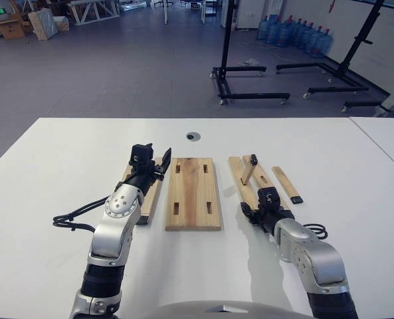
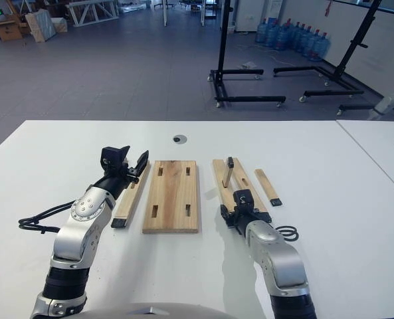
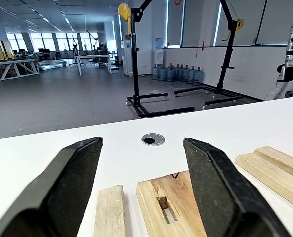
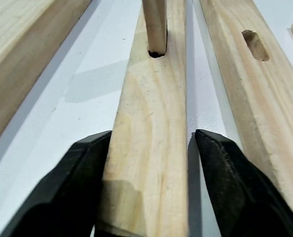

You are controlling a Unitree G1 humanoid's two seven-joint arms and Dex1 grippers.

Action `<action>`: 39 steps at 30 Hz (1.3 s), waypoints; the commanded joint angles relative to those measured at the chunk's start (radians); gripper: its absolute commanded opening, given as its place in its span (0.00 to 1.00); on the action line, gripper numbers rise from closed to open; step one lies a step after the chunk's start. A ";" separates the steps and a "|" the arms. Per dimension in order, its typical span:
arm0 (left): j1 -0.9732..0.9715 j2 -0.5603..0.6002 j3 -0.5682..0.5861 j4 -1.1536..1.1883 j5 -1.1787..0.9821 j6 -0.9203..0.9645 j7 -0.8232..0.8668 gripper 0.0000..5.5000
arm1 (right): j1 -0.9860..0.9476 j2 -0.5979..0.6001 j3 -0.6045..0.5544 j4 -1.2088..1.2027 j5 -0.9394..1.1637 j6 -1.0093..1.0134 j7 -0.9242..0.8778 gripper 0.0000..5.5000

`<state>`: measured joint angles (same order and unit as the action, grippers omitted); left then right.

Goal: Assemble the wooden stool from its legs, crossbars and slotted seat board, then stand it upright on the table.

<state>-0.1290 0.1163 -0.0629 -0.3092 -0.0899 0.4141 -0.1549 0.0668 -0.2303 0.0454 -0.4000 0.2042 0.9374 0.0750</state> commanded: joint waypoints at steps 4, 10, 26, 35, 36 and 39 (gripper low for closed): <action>-0.006 0.004 -0.004 -0.001 0.008 0.013 0.000 0.54 | 0.055 0.004 0.012 0.011 -0.028 0.054 -0.015 0.37; -0.067 0.001 0.032 -0.017 -0.024 0.039 0.000 0.54 | -0.005 -0.020 -0.023 0.005 -0.062 -0.137 -0.002 0.37; -0.384 -0.149 0.438 0.000 -1.387 0.511 0.393 0.54 | -0.075 -0.067 0.078 -0.156 -0.012 -0.715 0.299 0.37; -0.375 -0.036 0.343 -0.043 -1.542 0.471 0.443 0.54 | -0.094 -0.047 0.134 -0.244 0.119 -0.578 0.350 0.37; -0.382 -0.016 0.339 -0.038 -1.535 0.461 0.456 0.52 | -0.088 -0.054 0.141 -0.252 0.125 -0.570 0.360 0.37; -0.399 0.039 0.326 -0.022 -1.538 0.450 0.493 0.44 | -0.081 -0.078 0.154 -0.259 0.107 -0.572 0.376 0.37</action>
<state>-0.5008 0.1189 0.2773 -0.3423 -1.6271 0.8731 0.3122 -0.0183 -0.2895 0.1969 -0.6435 0.3191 0.3609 0.4434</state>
